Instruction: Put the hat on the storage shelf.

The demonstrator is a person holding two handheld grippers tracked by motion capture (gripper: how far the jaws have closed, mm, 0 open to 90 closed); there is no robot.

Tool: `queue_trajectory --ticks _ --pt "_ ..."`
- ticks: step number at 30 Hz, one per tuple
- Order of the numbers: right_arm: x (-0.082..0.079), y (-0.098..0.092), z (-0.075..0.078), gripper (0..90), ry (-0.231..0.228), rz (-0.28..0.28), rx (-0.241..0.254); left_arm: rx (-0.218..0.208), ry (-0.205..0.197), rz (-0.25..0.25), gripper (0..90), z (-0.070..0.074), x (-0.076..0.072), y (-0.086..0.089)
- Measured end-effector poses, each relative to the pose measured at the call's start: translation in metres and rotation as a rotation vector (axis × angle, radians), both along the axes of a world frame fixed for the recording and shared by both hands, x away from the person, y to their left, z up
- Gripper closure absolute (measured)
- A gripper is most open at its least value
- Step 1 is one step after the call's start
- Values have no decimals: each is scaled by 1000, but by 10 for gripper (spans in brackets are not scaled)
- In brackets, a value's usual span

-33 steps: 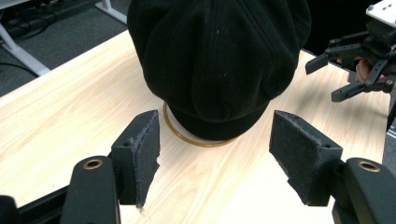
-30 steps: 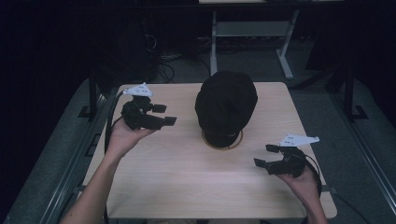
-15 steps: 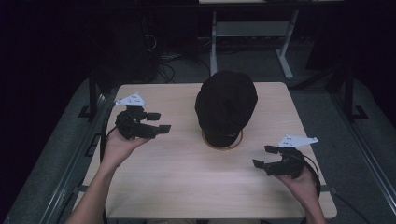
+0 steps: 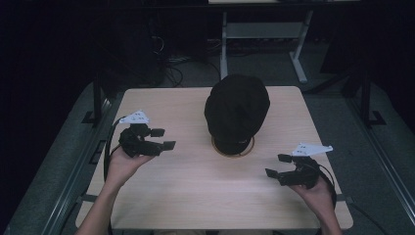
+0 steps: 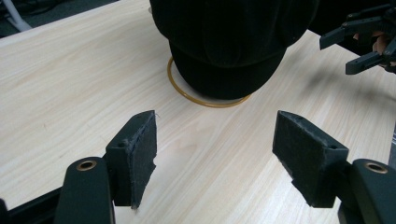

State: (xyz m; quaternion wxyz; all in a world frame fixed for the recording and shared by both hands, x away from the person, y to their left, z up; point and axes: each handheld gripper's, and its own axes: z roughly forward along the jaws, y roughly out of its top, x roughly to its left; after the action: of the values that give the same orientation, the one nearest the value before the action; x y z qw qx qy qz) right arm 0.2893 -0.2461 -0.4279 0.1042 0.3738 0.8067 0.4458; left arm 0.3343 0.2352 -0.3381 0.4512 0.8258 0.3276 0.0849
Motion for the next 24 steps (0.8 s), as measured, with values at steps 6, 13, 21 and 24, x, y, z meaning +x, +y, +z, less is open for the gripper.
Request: queue_trajectory --ticks 6,13,21,24 --pt "-1 0 -1 207 2 2 -6 -13 6 13 288 -9 -7 7" --pt "-2 -2 -2 207 6 -2 -8 -14 19 21 275 -20 -13 12" --pt "-3 -3 -2 208 3 -3 -6 -22 13 30 273 -31 -22 17" --pt "-3 -4 -2 209 2 -4 -4 -19 10 34 273 -34 -25 18"
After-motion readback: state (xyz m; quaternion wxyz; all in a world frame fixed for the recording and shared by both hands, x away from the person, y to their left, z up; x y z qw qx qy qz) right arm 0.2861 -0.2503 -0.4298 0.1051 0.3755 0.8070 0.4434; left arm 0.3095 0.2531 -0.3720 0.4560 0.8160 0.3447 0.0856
